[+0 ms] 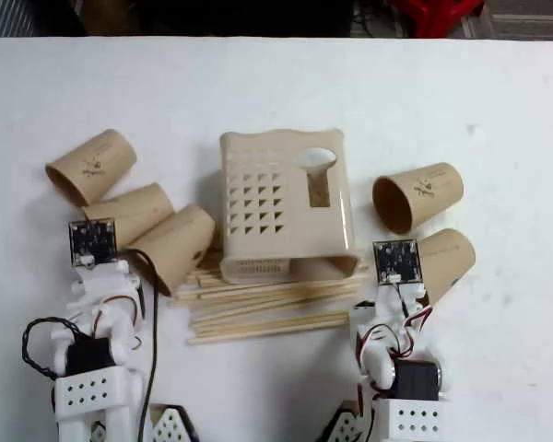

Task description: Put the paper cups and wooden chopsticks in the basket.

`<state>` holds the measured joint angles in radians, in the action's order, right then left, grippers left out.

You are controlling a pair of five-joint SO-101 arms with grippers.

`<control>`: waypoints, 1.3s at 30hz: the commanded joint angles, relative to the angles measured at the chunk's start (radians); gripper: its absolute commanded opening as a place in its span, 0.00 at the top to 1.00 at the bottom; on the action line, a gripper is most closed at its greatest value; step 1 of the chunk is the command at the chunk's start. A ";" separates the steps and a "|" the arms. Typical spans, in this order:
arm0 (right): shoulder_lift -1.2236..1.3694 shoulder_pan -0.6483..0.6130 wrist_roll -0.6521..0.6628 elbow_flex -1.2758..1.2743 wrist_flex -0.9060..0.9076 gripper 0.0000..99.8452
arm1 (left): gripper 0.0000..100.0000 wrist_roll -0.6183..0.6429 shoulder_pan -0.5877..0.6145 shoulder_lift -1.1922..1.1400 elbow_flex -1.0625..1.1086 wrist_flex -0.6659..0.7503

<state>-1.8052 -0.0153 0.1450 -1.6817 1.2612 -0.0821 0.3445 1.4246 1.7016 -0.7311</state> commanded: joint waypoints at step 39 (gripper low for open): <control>0.001 -0.002 0.364 0.402 -0.245 0.98 | 0.98 -0.006 0.004 0.013 -0.003 -0.005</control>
<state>-1.8052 -0.0123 0.5010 -1.3871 1.0556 -0.0821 0.3445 1.4246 1.7016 -0.7311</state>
